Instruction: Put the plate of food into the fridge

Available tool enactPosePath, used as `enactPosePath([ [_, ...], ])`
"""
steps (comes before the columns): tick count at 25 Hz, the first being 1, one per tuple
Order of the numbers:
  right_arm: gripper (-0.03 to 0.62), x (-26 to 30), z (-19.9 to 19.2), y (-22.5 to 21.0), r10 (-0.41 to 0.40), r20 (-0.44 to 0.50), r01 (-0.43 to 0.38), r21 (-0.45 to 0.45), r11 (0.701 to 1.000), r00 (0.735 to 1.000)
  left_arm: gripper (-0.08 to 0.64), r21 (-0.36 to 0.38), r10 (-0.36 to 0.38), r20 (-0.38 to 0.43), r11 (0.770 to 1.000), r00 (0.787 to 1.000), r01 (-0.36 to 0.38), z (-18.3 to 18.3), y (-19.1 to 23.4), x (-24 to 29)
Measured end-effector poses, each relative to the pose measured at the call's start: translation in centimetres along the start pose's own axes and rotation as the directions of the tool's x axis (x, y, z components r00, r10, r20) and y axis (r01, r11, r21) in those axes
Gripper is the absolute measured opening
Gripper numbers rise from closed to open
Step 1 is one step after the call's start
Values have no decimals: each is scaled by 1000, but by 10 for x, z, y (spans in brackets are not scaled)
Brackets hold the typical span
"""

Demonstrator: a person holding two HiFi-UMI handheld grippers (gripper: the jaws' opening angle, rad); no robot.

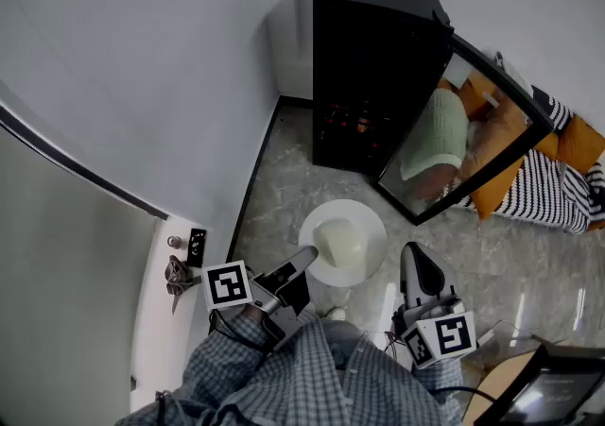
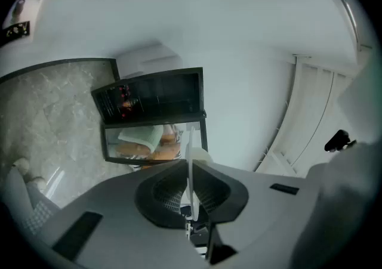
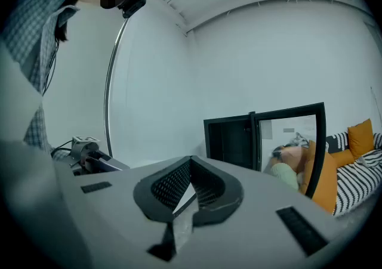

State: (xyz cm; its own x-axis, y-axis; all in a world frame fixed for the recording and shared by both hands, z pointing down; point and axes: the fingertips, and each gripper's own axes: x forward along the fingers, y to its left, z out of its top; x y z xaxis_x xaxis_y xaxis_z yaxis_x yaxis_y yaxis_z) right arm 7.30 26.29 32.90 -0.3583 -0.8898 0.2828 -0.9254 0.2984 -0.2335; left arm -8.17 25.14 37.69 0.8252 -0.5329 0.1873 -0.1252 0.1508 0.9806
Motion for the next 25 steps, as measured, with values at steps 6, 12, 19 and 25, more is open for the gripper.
enactPosePath([
  [6, 8, 5, 0, -10, -4, -14, 5, 38, 999, 1000, 20, 11, 0, -18, 1000, 1000, 0, 1, -2, 12],
  [12, 8, 8, -9, -15, 1, -52, 7, 151, 989, 999, 20, 8, -1, -19, 1000, 1000, 2, 2, 0, 17],
  [19, 9, 17, -34, -12, 86, -49, -32, 662, 748, 995, 20, -3, -7, -9, 1000, 1000, 7, 9, 3, 15],
  [25, 42, 20, -43, 5, 128, -26, -65, 752, 656, 991, 19, -4, -13, -14, 1000, 1000, 13, 12, 4, 7],
])
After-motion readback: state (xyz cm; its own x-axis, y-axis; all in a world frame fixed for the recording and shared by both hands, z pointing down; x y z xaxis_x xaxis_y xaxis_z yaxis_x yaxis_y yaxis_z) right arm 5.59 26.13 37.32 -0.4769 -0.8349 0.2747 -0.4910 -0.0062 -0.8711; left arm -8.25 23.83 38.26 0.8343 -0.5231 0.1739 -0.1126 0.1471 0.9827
